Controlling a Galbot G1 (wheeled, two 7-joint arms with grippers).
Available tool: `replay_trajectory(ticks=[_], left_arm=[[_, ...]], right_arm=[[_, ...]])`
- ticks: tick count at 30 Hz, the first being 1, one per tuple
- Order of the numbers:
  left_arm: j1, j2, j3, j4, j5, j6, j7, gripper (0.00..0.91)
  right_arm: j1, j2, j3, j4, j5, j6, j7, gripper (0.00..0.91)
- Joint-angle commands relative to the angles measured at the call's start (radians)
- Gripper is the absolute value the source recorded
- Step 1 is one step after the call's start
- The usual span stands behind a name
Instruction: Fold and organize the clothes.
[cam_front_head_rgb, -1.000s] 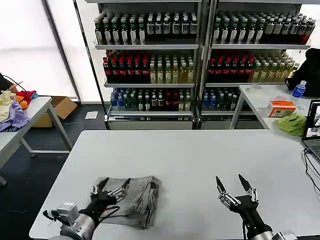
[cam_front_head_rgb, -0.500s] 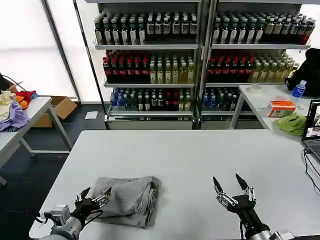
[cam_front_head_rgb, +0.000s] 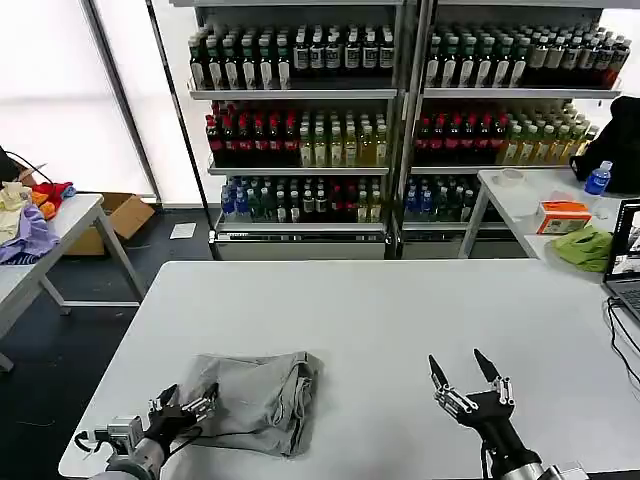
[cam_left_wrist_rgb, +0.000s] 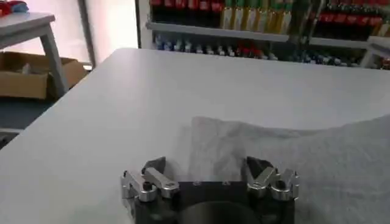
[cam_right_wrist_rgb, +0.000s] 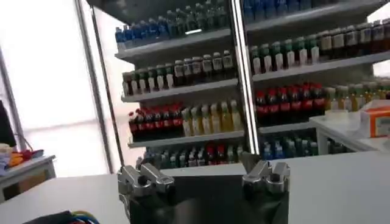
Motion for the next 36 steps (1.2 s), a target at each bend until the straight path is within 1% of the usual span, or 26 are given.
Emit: replay_trajectory(ticks=[1, 3, 4, 10, 14, 18, 19, 24, 25, 27, 29, 32, 33, 35, 36], left_arm=[[0.016, -0.059, 0.038, 0.004, -0.112, -0.02, 0.0, 0.0], [0.023, -0.077, 0.049, -0.003, -0.116, -0.05, -0.005, 0.0], [0.026, -0.086, 0.057, -0.004, -0.125, -0.08, -0.014, 0.0], [0.032, -0.098, 0.051, -0.022, -0.159, -0.14, 0.032, 0.0], [0.038, -0.099, 0.03, -0.051, -0.173, -0.14, 0.021, 0.0], [0.043, -0.087, -0.043, -0.099, -0.189, -0.143, -0.005, 0.0], [0.044, -0.074, -0.061, -0.111, -0.196, -0.143, -0.005, 0.0], [0.051, -0.013, -0.262, -0.155, -0.249, -0.135, -0.002, 0.0], [0.051, -0.007, -0.279, -0.161, -0.256, -0.132, -0.002, 0.0], [0.051, 0.023, -0.375, -0.169, -0.307, -0.12, -0.001, 0.0], [0.05, 0.05, -0.431, -0.167, -0.319, -0.116, 0.005, 0.0], [0.054, 0.116, -0.51, -0.154, -0.336, -0.108, 0.027, 0.0], [0.057, 0.154, -0.539, -0.147, -0.348, -0.104, 0.033, 0.0], [0.062, 0.199, -0.566, -0.135, -0.366, -0.1, 0.037, 0.0], [0.064, 0.243, -0.58, -0.127, -0.375, -0.098, 0.036, 0.0]], right_arm=[[0.003, -0.001, 0.004, -0.004, 0.002, 0.001, 0.002, 0.907], [0.005, -0.001, 0.004, -0.005, 0.002, 0.001, 0.002, 0.907], [0.006, -0.002, 0.004, -0.006, 0.002, 0.001, 0.002, 0.907], [0.012, -0.001, 0.01, -0.01, 0.011, 0.001, 0.003, 0.907], [0.016, 0.0, 0.007, -0.013, 0.012, 0.001, 0.003, 0.907], [0.02, 0.001, 0.007, -0.016, 0.017, 0.001, 0.003, 0.907], [0.021, -0.001, 0.008, -0.018, 0.019, 0.002, 0.003, 0.907], [0.025, -0.005, 0.01, -0.021, 0.029, 0.001, 0.009, 0.907], [0.026, -0.005, 0.01, -0.022, 0.029, 0.001, 0.009, 0.907], [0.028, -0.004, 0.009, -0.024, 0.03, 0.001, 0.01, 0.907], [0.029, -0.004, 0.009, -0.024, 0.033, 0.0, 0.012, 0.907], [0.03, -0.005, 0.006, -0.023, 0.033, -0.001, 0.014, 0.907], [0.03, -0.005, 0.006, -0.021, 0.033, -0.001, 0.014, 0.907], [0.029, -0.007, 0.005, -0.02, 0.035, -0.002, 0.015, 0.907], [0.028, -0.006, 0.005, -0.02, 0.035, -0.002, 0.015, 0.907]])
